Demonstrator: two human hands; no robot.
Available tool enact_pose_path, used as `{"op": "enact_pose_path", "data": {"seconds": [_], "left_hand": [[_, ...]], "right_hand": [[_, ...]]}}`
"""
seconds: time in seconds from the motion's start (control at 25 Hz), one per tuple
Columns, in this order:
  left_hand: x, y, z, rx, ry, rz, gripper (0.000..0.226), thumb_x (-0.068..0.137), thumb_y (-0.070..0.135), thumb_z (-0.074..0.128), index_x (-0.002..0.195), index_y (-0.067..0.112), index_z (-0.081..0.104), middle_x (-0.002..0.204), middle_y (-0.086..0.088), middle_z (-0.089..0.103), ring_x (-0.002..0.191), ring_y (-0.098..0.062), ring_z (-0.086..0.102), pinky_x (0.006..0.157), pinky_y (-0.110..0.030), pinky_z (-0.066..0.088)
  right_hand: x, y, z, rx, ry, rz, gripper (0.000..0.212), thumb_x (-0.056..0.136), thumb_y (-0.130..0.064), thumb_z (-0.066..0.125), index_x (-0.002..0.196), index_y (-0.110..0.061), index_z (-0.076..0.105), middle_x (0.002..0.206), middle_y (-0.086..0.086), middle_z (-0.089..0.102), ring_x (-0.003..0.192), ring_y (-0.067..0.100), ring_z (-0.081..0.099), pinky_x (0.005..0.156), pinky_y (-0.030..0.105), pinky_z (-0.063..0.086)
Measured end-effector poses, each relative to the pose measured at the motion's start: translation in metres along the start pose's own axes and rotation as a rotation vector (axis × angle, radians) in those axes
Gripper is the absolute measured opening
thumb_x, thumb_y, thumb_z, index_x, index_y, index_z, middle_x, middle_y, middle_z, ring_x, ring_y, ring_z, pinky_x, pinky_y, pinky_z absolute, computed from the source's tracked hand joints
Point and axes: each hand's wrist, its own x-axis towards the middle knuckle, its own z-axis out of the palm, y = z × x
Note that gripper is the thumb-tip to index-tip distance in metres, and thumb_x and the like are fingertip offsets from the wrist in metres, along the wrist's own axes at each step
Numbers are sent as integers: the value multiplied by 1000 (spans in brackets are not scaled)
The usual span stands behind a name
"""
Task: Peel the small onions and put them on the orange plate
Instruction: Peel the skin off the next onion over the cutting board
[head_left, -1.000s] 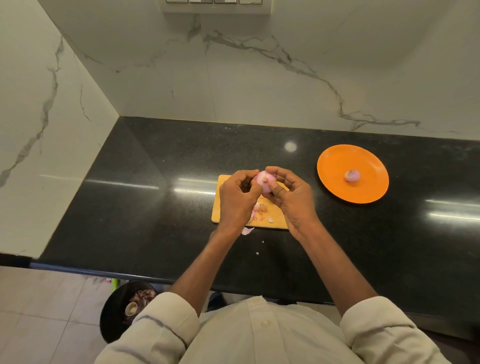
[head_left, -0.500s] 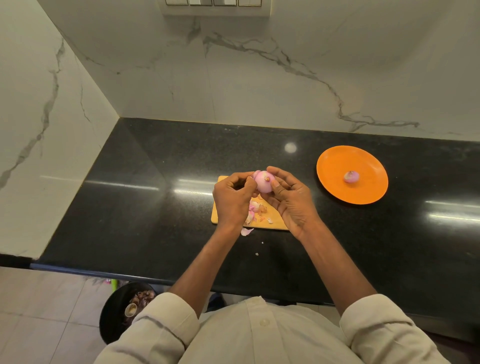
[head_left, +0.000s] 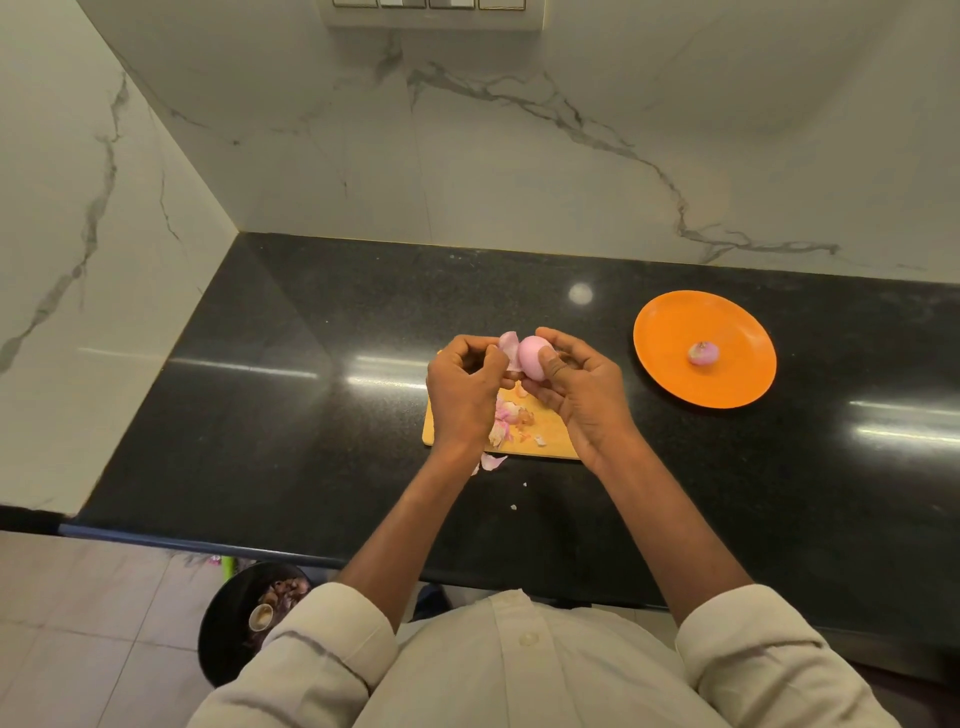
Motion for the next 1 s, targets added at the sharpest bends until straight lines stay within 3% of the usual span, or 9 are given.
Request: {"op": "enact_pose_path", "data": {"seconds": [0.12, 0.28, 0.36, 0.56, 0.68, 0.8, 1.0], "left_hand": [[4, -1, -3, -111, -58, -106, 20, 105, 22, 68, 109, 3, 71, 99, -18, 77, 74, -24, 76, 70, -34, 65], [-1, -6, -1, -26, -174, -81, 27, 101, 26, 74, 122, 9, 74, 107, -6, 80, 87, -24, 80, 81, -37, 67], [0, -9, -1, 34, -154, -62, 23, 101, 23, 75, 119, 9, 76, 102, -6, 81, 87, -23, 80, 85, -42, 68], [1, -15, -9, -37, -118, -109, 14, 100, 20, 76, 107, 8, 79, 99, -8, 81, 99, -31, 79, 93, -56, 64], [-1, -14, -8, 23, -144, -46, 16, 100, 23, 76, 110, 10, 78, 101, -5, 81, 99, -24, 79, 93, -48, 65], [2, -11, -11, 50, -212, 39, 21, 97, 16, 80, 116, 8, 77, 106, -5, 81, 100, -21, 79, 90, -38, 66], [8, -14, -14, 100, -215, 46, 10, 96, 12, 80, 103, 5, 77, 92, -9, 80, 86, -23, 79, 80, -38, 66]], "right_hand": [[2, 2, -4, 31, -33, 38, 30, 103, -8, 64, 132, -12, 70, 129, 9, 71, 117, 30, 73, 86, 35, 64], [-2, -1, 0, -74, -38, -25, 32, 104, 0, 58, 130, -15, 72, 122, 4, 71, 103, 17, 76, 81, 30, 63], [-4, -2, 1, -101, -40, -57, 34, 105, 3, 55, 125, -17, 74, 118, 0, 72, 98, 13, 77, 77, 27, 62], [-3, 0, -5, 34, -114, 31, 28, 109, -6, 53, 126, -13, 74, 130, 9, 69, 113, 27, 73, 89, 35, 64], [-7, -2, -2, 36, -118, -9, 27, 102, -8, 64, 128, -11, 71, 116, 6, 76, 107, 24, 77, 84, 33, 65], [-6, -4, -3, 4, -115, -46, 27, 100, -5, 66, 125, -13, 73, 114, 5, 78, 107, 22, 77, 82, 28, 63], [-3, 2, -6, 30, -88, -11, 28, 100, -7, 66, 127, -13, 73, 116, 2, 78, 113, 22, 75, 88, 33, 63]]}}
